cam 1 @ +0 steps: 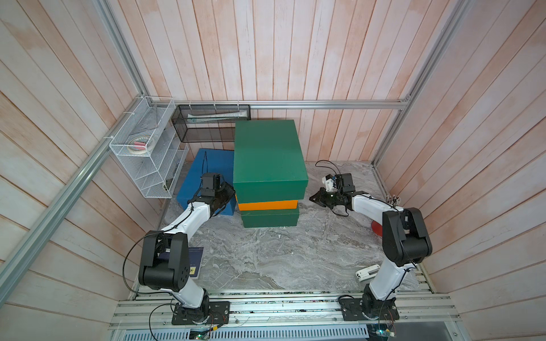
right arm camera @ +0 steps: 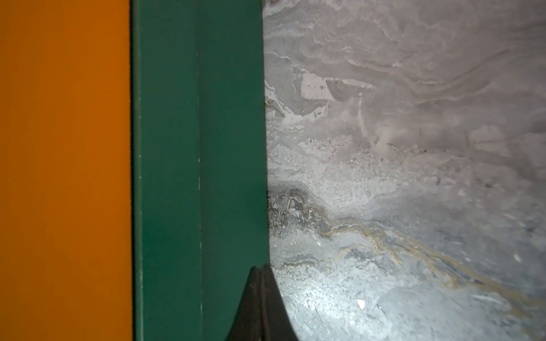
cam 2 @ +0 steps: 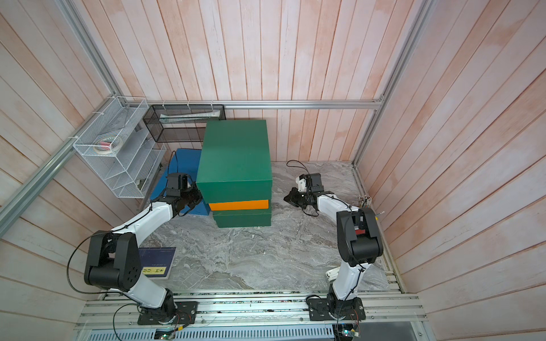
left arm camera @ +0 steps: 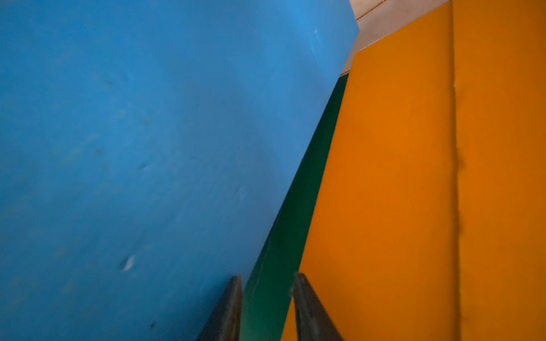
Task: Stack the shoeboxes
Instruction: Move the shoeboxes to the center of the board.
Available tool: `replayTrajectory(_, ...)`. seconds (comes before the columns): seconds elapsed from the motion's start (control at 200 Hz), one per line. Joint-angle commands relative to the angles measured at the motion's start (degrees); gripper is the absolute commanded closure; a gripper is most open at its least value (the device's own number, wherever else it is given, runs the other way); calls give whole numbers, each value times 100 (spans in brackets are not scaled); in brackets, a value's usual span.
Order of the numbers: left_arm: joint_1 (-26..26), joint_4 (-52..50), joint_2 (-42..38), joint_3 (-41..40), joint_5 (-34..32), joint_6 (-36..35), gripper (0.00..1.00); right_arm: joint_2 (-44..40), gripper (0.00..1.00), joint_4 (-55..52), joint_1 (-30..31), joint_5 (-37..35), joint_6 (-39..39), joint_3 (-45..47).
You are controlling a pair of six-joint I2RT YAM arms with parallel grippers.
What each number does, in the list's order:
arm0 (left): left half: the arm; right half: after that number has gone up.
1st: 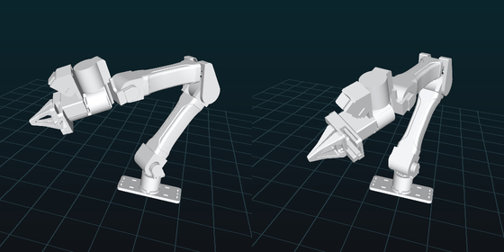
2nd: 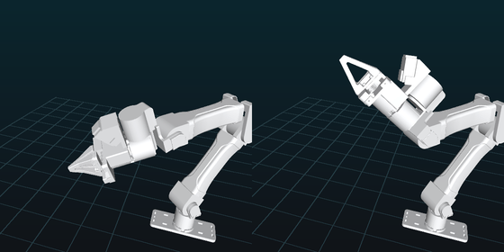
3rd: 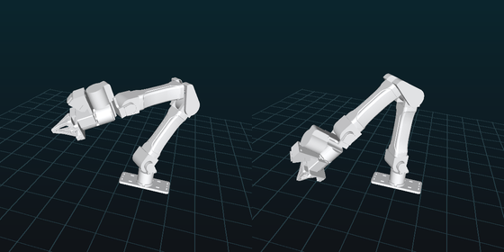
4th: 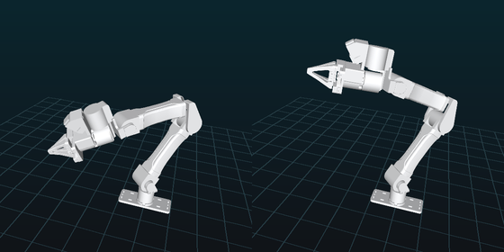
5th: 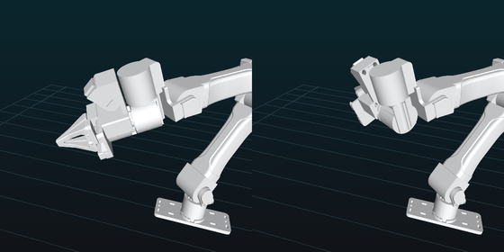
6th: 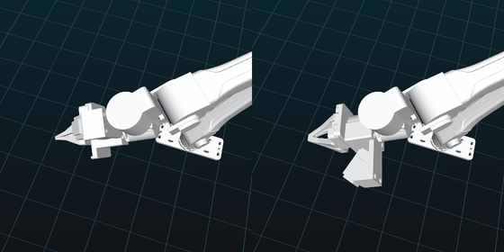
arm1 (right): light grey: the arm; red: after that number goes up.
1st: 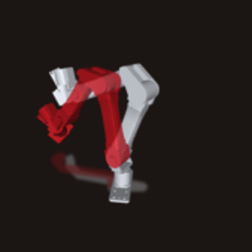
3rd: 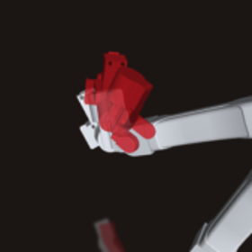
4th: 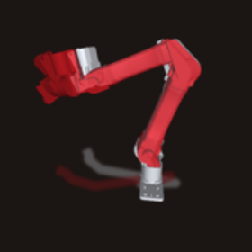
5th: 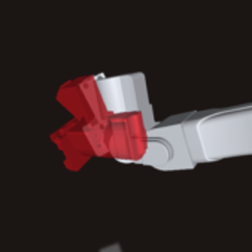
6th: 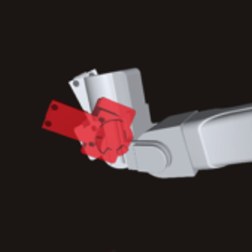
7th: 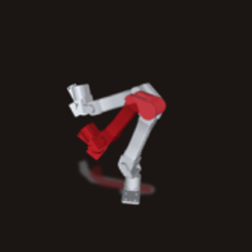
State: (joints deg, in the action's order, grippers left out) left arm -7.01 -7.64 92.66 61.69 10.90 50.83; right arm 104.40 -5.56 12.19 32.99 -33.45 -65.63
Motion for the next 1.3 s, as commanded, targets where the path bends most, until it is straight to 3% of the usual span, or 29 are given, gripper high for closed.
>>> replayTrajectory(0.0,-177,-126,300,36,29,40,66,104,93,135,55,76,-56,-192)
replayTrajectory(0.73,-627,17,749,76,-37,173,67,363,92,769,248,396,-352,-20)
replayTrajectory(1.295,-1093,34,741,-3,-139,308,67,-651,93,1300,300,490,-727,1141)
